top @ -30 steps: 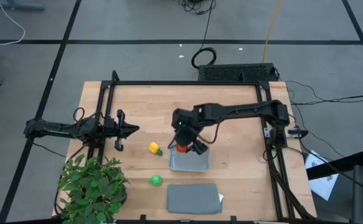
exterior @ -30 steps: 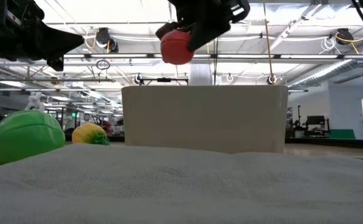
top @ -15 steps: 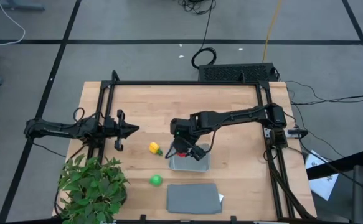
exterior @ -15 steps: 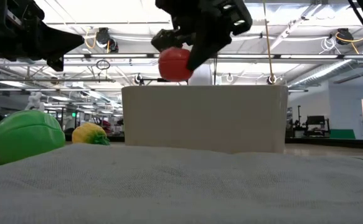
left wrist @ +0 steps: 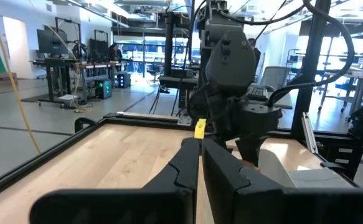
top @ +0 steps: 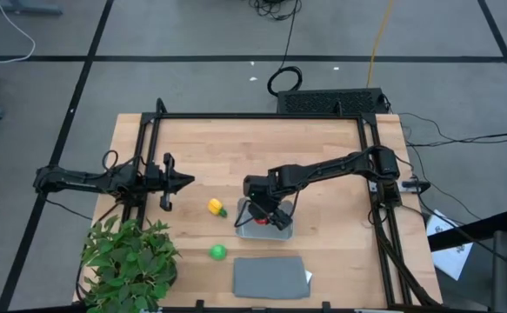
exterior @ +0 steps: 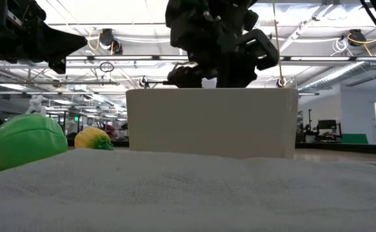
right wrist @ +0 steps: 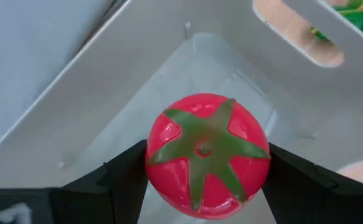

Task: Pick and placing Produce into tupperware
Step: Put the red tomato into the gray bin

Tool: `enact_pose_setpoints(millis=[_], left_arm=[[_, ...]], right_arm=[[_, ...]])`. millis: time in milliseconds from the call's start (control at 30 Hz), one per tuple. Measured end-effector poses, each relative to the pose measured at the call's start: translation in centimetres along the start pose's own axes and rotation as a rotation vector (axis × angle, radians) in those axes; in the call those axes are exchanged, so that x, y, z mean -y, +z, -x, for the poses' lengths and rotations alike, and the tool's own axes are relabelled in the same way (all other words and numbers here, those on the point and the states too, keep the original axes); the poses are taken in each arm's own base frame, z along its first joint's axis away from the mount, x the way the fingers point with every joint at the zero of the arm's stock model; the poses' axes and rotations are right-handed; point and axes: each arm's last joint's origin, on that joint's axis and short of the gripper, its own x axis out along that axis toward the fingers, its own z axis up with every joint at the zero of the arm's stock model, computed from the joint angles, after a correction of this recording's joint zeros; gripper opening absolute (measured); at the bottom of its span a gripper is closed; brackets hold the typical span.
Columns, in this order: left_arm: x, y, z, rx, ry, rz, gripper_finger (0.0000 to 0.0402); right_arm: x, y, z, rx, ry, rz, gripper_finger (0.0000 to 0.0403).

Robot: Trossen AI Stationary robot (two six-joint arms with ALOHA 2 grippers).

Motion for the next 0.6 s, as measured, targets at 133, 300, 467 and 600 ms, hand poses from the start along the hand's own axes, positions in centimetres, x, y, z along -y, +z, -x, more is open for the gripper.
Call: enact_pose_setpoints(millis=[133,300,467,600], left_arm=[[0.00,0.00,0.00,0.000,0.000,0.000,0.0026],[0.00,0.00,0.00,0.000,0.000,0.000,0.0026],[0.00,0.00,0.00,0.000,0.000,-0.001,0.0026],[0.00,0.00,0.00,0.000,0.000,-0.003,0.0026]], right_arm=[[0.03,-0.13,-0.23,0.006,-0.006,0.053,0.0258],[0.00,-0.20,-0.30,0.004,-0.005,0.117,0.0258],[0.24,0.05,-0.27,0.032,-0.026,0.131,0.0258],[0.38,0.23,-0.36,0.050,-0.038,0.140,0.0258]])
